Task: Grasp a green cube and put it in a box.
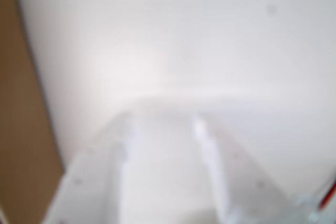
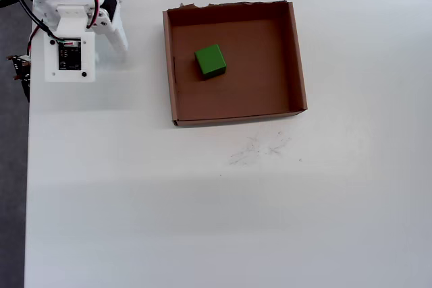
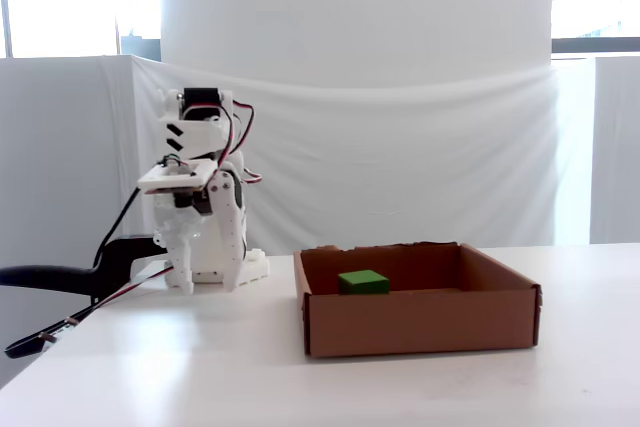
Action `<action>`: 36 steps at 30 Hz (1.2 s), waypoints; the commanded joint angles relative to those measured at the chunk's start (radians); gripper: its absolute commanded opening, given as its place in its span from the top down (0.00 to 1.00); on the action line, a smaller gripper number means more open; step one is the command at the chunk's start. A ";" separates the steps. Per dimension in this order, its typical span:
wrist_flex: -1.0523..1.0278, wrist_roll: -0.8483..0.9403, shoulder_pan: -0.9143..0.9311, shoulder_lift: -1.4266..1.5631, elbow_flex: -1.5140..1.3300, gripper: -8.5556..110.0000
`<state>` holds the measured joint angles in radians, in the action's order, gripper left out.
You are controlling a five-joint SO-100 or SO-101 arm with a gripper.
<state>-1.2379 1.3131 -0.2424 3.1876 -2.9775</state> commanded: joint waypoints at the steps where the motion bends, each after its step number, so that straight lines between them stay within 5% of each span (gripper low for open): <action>1: -0.005 -0.009 -0.026 -0.005 0.005 0.80; 36: -0.017 -0.103 -0.052 -0.005 0.005 0.74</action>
<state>-1.2425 1.2180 -0.2884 3.1876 -2.9775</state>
